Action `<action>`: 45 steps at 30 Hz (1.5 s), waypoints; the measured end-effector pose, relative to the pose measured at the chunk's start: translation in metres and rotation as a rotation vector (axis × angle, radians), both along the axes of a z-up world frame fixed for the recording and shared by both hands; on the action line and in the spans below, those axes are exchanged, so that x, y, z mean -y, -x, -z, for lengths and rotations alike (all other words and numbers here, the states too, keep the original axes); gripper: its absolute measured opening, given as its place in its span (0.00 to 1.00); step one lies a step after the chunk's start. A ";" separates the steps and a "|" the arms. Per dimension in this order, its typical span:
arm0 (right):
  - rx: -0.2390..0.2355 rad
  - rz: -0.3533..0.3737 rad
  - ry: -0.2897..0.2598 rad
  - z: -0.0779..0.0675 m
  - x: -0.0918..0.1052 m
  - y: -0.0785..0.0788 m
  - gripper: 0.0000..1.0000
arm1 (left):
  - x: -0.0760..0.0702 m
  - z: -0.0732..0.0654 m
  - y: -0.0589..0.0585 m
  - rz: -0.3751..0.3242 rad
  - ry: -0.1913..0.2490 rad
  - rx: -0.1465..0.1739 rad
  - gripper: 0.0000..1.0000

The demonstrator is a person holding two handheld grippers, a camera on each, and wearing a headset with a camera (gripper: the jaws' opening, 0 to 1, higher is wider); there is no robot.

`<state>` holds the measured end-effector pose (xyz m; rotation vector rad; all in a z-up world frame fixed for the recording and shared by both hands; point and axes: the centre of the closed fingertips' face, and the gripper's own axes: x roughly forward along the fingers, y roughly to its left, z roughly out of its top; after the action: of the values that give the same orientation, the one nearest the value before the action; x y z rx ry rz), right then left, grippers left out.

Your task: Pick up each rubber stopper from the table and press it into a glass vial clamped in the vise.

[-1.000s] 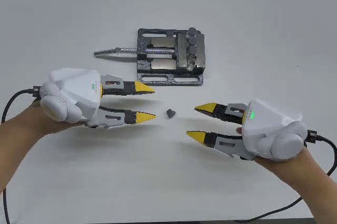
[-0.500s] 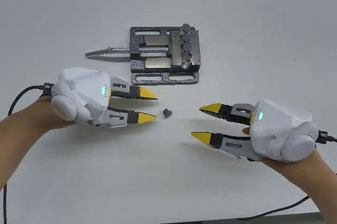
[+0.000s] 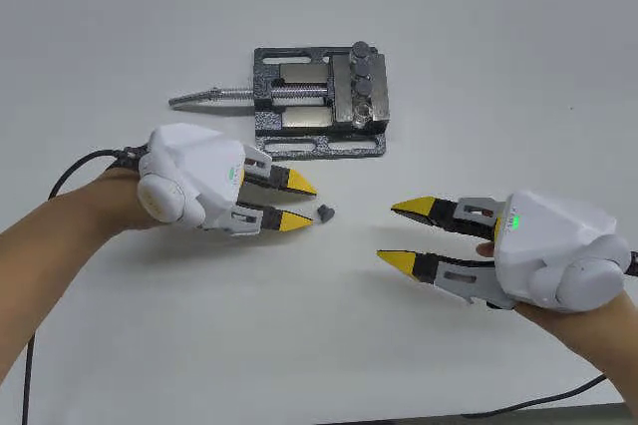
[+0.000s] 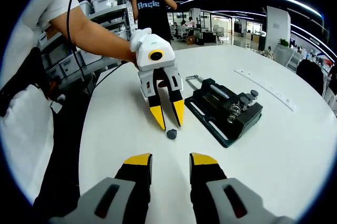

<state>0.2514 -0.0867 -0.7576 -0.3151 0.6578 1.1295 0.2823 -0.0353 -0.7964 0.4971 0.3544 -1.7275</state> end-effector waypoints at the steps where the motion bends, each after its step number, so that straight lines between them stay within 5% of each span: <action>1: -0.001 0.001 -0.002 0.000 0.000 0.000 0.29 | 0.000 0.000 0.000 0.005 -0.003 0.004 0.12; 17: -0.005 0.005 -0.015 0.001 0.003 0.002 0.28 | 0.009 0.003 0.004 0.086 -0.027 0.033 0.09; 27: -0.006 0.009 -0.025 -0.001 0.004 0.001 0.27 | 0.009 0.004 0.006 0.078 -0.036 0.032 0.05; 45: 0.006 -0.029 -0.017 -0.004 -0.001 -0.001 0.26 | 0.004 0.001 0.013 -0.009 -0.011 -0.025 0.03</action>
<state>0.2519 -0.0855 -0.7541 -0.3141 0.6398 1.1612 0.2695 -0.0393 -0.7970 0.4821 0.3838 -1.7247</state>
